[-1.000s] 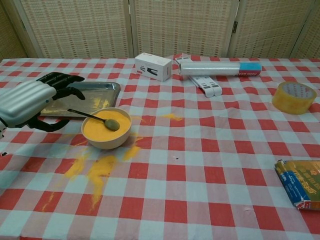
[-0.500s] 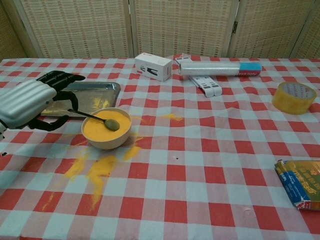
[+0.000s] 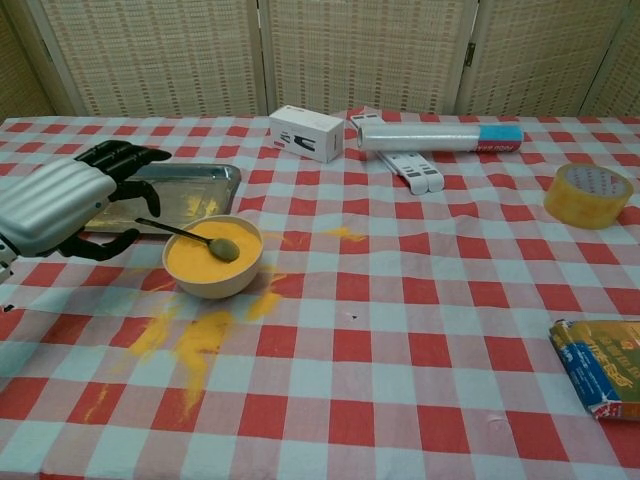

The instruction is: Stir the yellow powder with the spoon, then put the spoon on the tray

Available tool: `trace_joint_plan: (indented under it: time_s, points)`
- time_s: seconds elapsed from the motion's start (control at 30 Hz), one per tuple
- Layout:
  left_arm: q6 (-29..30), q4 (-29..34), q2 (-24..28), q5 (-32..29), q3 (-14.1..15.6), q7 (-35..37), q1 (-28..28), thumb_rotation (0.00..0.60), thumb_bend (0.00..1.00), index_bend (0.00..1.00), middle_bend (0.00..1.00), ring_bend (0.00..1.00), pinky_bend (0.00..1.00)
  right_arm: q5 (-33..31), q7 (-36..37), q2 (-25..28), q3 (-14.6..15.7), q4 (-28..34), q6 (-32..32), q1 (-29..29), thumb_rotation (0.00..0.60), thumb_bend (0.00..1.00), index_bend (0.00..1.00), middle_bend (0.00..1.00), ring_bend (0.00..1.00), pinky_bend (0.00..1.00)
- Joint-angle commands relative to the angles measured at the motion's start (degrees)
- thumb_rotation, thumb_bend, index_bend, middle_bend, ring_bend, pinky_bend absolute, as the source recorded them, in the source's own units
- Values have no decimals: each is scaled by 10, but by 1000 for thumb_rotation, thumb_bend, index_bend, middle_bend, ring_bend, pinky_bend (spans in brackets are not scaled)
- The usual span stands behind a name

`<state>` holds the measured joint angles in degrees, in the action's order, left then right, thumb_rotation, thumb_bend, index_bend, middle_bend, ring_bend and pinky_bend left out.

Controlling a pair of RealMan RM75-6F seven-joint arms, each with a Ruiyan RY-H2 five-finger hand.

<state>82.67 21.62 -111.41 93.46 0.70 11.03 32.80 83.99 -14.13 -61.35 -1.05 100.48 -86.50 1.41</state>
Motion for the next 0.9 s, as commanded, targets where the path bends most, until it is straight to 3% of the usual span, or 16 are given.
trace_joint_plan:
  time_s: [0.03, 0.9]
  points:
    - [1, 0, 0, 0, 0, 0, 0, 600, 468, 424, 0, 0, 0, 0, 0, 0, 0, 0, 0, 0, 600, 86, 0, 0, 0, 0]
    - [-10, -22, -13, -8, 0, 1, 2, 600, 479, 486, 9, 0, 0, -1, -3, -1, -1, -1, -1, 1, 600, 86, 0, 0, 0, 0]
